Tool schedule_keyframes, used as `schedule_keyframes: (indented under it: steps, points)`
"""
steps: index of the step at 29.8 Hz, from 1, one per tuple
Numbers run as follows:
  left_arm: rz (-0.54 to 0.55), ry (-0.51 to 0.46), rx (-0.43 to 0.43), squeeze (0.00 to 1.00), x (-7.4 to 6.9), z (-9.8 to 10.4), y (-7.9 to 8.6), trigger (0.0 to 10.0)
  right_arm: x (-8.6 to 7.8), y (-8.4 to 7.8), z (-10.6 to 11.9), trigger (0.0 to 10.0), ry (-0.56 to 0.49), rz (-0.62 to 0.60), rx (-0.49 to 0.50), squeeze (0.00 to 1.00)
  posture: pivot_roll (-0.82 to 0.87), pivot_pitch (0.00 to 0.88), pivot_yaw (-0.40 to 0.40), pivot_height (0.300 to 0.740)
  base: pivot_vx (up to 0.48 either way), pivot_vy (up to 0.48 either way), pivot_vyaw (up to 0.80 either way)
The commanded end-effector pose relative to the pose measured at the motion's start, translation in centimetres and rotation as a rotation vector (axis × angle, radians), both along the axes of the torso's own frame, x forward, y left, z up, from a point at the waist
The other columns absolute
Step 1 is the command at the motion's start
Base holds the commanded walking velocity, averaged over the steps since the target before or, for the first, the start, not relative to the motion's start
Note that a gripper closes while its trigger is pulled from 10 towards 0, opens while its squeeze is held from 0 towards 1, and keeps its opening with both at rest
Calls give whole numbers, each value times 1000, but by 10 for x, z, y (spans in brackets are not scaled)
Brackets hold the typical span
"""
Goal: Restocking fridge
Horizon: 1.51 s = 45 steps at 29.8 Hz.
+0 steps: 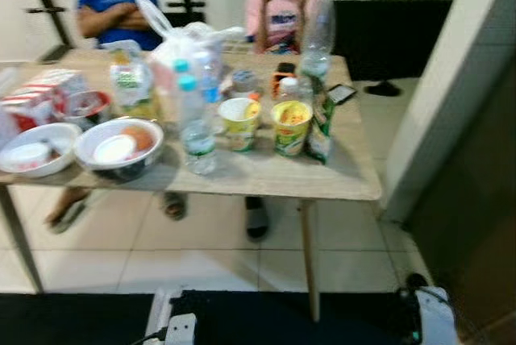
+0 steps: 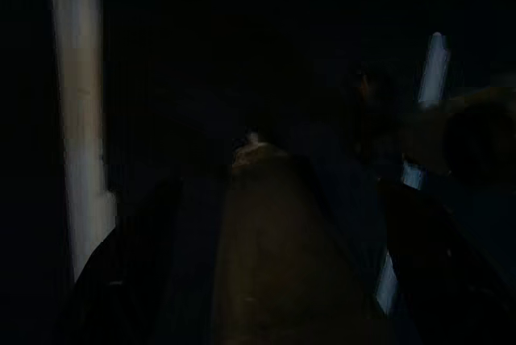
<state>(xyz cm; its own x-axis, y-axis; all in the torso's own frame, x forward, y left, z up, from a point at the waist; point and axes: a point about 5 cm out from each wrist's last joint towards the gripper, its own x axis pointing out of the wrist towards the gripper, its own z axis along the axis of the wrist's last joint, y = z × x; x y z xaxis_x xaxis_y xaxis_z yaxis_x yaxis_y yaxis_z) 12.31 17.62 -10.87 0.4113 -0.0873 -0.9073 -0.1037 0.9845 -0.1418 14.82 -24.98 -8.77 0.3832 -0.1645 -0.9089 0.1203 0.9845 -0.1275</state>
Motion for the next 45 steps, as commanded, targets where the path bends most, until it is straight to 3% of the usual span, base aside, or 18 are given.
schedule_keyframes:
  steps: [1,10,16,22,34,38,45]
  points:
    - [-17,-7,18,0,1,1,2,10000,-4,-3,-1,10000,15,-2,-12,0,-46,0,34,740,0,0,-750]
    - [-35,-16,43,0,3,1,3,10000,-6,0,-2,10000,25,7,-13,0,-52,0,39,740,0,0,-748]
    - [-94,-7,104,0,3,1,5,10000,-7,-1,-2,10000,29,10,-22,0,-53,0,37,740,0,0,-748]
    - [-77,-14,136,0,4,2,9,10000,-9,0,-4,10000,36,29,-22,0,-56,0,42,740,0,0,-750]
    - [-8,-23,89,0,2,1,3,10000,-11,2,-5,10000,38,71,-37,0,-53,0,43,740,0,0,-735]
    - [35,-97,67,0,18,10,28,10000,-5,5,-3,10000,38,164,-52,0,-60,0,24,740,0,0,0]
    - [71,-66,54,0,6,6,24,10000,7,16,-1,10000,7,290,-33,0,-89,0,27,740,0,-37,0]
